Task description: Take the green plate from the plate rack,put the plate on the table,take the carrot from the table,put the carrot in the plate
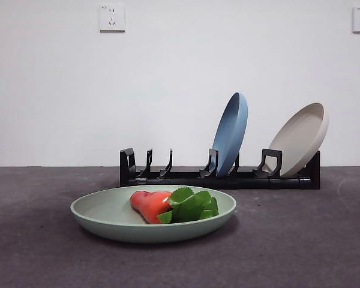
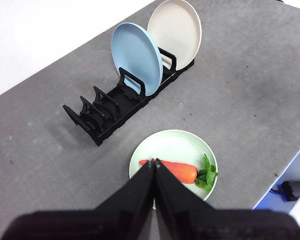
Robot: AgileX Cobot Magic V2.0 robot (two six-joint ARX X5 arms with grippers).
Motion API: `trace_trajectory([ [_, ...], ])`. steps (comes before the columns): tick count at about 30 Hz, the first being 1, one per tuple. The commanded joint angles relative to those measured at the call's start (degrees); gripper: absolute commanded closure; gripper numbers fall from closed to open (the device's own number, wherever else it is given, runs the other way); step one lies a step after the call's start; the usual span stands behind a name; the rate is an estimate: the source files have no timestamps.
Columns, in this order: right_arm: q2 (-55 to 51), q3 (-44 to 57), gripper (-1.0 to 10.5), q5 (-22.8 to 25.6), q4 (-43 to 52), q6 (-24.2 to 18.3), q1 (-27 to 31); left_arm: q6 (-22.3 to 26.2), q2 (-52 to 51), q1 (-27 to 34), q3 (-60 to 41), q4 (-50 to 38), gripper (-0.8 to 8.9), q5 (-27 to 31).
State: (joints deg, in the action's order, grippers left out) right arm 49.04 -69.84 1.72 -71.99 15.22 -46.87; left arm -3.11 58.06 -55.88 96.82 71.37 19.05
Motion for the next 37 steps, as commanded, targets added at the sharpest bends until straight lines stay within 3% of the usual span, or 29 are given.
trace_trajectory([
  [1,-0.1,0.0,9.5,0.2,0.3,0.3,-0.1,-0.3,0.0,0.1,0.0,-0.1,8.17,0.2],
  [13,-0.1,0.0,9.5,0.2,0.3,0.3,-0.1,3.0,0.1,1.0,0.0,-2.4,8.17,0.7],
  [17,-0.1,0.0,9.5,0.2,0.3,0.3,-0.1,9.0,-1.5,8.2,-0.5,-10.4,8.17,0.6],
  [21,-0.1,0.0,9.5,0.2,0.3,0.3,-0.1,10.9,-5.5,18.5,-4.4,-20.3,8.17,-1.9],
  [29,-0.3,0.0,9.5,0.2,0.3,0.3,-0.1,12.3,-20.0,37.4,-28.5,-49.5,8.17,-4.0],
  [34,-0.3,0.0,9.5,0.2,0.3,0.3,-0.1,12.3,-28.3,45.0,-46.2,-66.9,8.17,-4.0],
  [37,-0.4,0.0,9.5,0.2,0.3,0.3,-0.1,11.8,-32.7,48.2,-55.9,-73.0,8.17,-4.1],
])
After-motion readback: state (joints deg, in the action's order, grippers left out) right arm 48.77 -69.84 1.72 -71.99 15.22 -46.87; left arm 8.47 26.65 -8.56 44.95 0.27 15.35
